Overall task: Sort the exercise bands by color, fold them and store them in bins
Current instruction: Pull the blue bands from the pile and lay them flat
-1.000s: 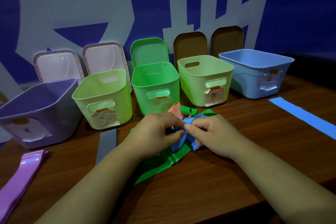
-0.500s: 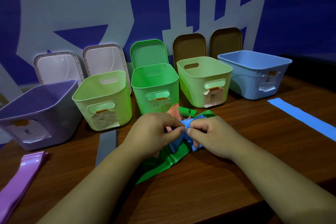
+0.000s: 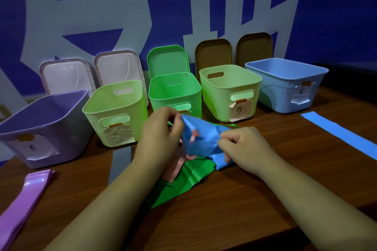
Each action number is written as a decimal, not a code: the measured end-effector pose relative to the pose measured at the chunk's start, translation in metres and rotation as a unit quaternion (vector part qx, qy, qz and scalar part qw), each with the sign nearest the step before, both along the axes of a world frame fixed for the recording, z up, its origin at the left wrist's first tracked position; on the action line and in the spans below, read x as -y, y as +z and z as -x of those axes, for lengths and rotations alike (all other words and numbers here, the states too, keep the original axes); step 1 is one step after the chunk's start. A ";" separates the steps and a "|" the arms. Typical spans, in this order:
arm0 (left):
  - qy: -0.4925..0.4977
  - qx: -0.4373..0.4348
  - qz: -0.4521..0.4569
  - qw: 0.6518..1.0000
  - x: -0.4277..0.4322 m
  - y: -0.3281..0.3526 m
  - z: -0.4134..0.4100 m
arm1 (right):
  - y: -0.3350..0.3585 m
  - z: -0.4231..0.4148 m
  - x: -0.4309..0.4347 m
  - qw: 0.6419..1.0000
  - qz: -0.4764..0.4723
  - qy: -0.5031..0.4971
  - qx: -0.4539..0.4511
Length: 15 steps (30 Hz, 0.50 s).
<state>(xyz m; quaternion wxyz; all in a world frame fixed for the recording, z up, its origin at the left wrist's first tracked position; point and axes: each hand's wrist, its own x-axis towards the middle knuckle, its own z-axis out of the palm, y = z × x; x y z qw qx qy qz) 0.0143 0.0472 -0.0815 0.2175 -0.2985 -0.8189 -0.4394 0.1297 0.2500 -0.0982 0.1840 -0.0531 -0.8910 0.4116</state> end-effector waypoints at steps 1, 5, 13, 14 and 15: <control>0.015 0.010 -0.040 0.999 0.002 0.003 0.002 | -0.001 0.001 -0.002 1.000 0.001 -0.013 -0.008; 0.081 0.011 -0.126 0.989 0.007 0.016 -0.004 | -0.004 0.006 -0.006 0.998 -0.001 -0.053 -0.032; 0.040 0.057 -0.116 0.991 0.004 0.017 -0.011 | -0.013 0.005 -0.006 0.999 -0.030 0.024 -0.036; 0.029 0.056 -0.108 0.992 0.004 0.018 -0.012 | -0.014 0.006 -0.007 0.997 -0.029 0.035 -0.064; 0.013 0.064 -0.107 0.992 0.004 0.020 -0.015 | -0.015 0.006 -0.007 0.994 -0.027 0.045 -0.093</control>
